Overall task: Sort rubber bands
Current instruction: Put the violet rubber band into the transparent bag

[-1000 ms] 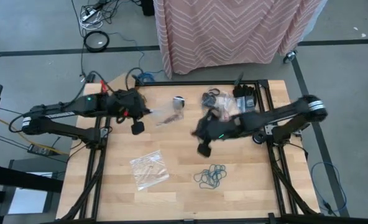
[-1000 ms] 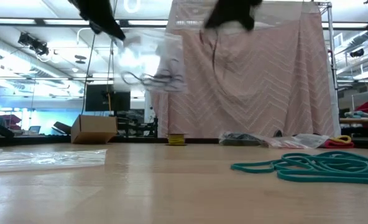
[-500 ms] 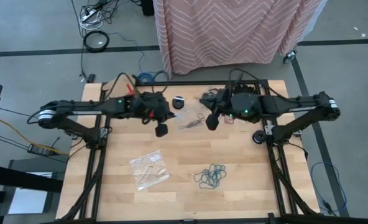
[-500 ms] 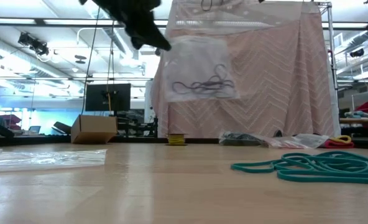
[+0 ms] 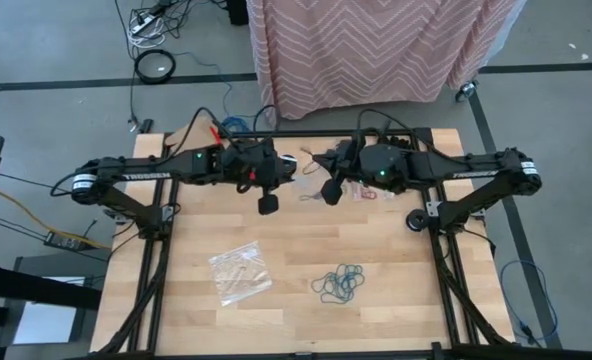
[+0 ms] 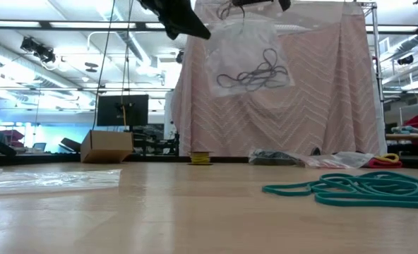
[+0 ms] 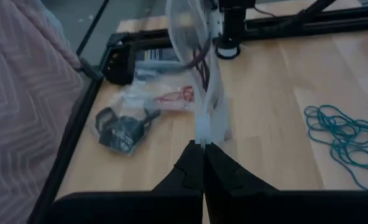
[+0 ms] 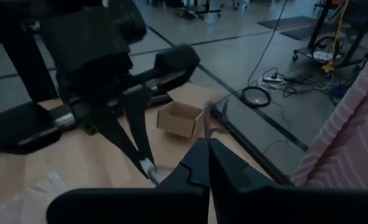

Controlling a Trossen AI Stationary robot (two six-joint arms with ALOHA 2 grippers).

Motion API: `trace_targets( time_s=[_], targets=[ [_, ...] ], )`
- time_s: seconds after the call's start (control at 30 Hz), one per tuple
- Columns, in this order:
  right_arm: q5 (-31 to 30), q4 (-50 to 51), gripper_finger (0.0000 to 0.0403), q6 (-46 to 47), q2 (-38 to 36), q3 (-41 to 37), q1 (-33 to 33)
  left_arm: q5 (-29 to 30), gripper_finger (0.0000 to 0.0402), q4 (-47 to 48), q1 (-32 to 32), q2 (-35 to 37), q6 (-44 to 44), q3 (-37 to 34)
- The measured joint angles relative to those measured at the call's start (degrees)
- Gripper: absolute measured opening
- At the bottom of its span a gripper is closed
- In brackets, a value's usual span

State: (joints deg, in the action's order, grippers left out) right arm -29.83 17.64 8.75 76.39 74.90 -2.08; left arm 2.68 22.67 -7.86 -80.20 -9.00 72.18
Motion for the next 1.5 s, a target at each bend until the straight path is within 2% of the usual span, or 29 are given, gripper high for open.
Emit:
trace_targets(
  time_s=[0.6,1.2,1.5],
  targets=[
    [1.02,-4.56,0.0000,-0.89,0.32,-0.01,0.95,0.92,0.0001,4.22,0.00,0.00,-1.98,0.22],
    [2.00,-5.15,0.0000,-0.85,0.30,-0.01,0.95,8.20,0.0001,4.27,0.00,0.00,-2.39,0.20],
    [2.00,-5.03,0.0000,-0.87,0.30,-0.01,1.35,8.38,0.0001,3.72,0.00,0.00,-2.87,0.17]
  ],
)
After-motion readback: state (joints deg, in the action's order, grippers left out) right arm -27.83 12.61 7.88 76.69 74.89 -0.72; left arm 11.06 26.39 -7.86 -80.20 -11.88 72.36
